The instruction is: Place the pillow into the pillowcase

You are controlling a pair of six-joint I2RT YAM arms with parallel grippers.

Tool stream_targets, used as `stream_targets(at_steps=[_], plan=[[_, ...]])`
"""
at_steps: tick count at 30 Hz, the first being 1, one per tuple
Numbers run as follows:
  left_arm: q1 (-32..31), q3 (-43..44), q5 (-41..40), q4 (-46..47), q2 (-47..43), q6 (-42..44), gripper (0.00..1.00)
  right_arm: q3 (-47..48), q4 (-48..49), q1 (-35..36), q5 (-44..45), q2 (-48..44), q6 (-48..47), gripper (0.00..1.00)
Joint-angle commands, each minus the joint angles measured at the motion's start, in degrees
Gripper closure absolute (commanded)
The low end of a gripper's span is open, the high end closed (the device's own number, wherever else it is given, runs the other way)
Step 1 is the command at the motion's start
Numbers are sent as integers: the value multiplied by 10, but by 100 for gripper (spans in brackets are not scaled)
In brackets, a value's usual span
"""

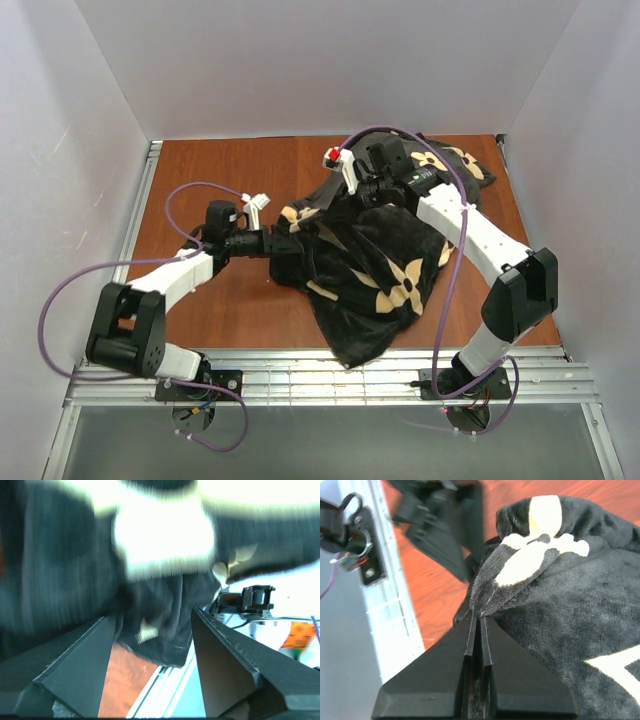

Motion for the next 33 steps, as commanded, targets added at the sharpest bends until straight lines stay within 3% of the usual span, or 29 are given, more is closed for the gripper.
stream_targets(at_steps=[1, 3, 4, 5, 8, 13, 15, 16, 17, 18, 21, 22, 24, 25, 28, 30, 33], plan=[[-24, 0, -31, 125, 61, -105, 41, -23, 59, 8, -82, -8, 38, 99], [-22, 25, -50, 137, 121, -112, 47, -18, 88, 8, -93, 3, 70, 99], [-19, 40, -53, 135, 145, -109, 68, -11, 96, 8, -100, 8, 81, 99], [-6, 60, -52, 132, 162, -102, 78, -5, 105, 8, -108, 19, 90, 99], [51, 140, -50, 119, 204, -81, 100, 41, 115, 8, -100, 46, 102, 99], [123, 333, -114, 15, 241, 13, 100, 91, 157, 20, -49, 92, 162, 99], [141, 357, -119, 14, 239, 21, 100, 111, 168, 34, -31, 127, 168, 99], [142, 367, -121, 8, 232, 25, 93, 120, 175, 48, -19, 139, 172, 99], [141, 371, -119, -3, 230, 34, 74, 141, 180, 54, -13, 164, 179, 98], [142, 378, -111, -21, 228, 59, 50, 157, 169, 57, -21, 178, 178, 67], [163, 392, -126, -133, 201, 101, 40, 162, 93, 32, -36, 182, 145, 33], [170, 381, -128, -164, 186, 130, 31, 155, 67, -4, -35, 175, 130, 30], [175, 335, -129, -198, 135, 177, 29, 117, 11, -56, -25, 143, 74, 27], [172, 320, -120, -235, 117, 230, 6, 100, -1, -111, -13, 130, 48, 25], [137, 249, -137, -296, 58, 293, 5, 43, -42, -186, 132, 82, -67, 21], [81, 204, -189, -312, 26, 347, 5, 7, -38, -207, 188, 61, -133, 22], [24, 187, -230, -293, 29, 367, 5, -47, -15, -223, 249, 74, -154, 26]])
